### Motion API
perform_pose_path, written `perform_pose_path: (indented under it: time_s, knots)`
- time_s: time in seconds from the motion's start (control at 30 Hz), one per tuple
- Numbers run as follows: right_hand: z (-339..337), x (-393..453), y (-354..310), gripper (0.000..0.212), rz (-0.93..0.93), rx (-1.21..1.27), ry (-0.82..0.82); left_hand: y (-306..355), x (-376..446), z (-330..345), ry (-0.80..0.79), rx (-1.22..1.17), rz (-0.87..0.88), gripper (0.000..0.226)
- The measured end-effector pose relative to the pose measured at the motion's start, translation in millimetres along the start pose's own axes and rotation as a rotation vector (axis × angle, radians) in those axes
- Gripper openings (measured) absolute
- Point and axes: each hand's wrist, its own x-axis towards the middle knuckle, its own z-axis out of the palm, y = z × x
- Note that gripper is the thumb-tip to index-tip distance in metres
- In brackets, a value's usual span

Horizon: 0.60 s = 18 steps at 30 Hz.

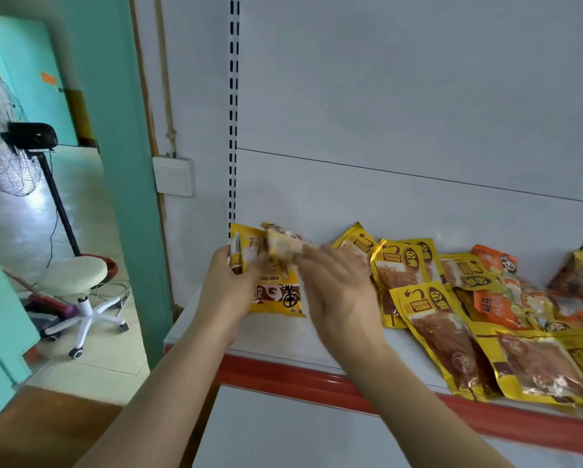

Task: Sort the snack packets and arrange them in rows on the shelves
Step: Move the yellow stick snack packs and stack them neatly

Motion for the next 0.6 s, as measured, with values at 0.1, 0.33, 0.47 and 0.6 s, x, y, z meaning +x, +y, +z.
perform_pose_path:
  time_s: [0.1, 0.33, 0.47, 0.6]
  knots:
    - [8.5, -21.1, 5.4, 0.029, -0.075, 0.015, -0.126, 9.9, -4.2, 12.0, -0.111, -0.115, -0.099, 0.055]
    - [-18.2, -26.2, 29.0, 0.027, 0.064, 0.009, -0.204, -2.4, 0.7, 14.3, -0.120, -0.079, -0.093, 0.036]
    - [-27.8, -17.8, 55.8, 0.033, 0.431, -0.524, -0.754, -3.0, 4.9, 14.5, -0.119, -0.087, -0.105, 0.037]
    - [-13.2, -13.1, 61.1, 0.054, 0.319, -0.534, -0.869, -3.9, 3.3, 21.2, -0.157, -0.066, -0.075, 0.039]
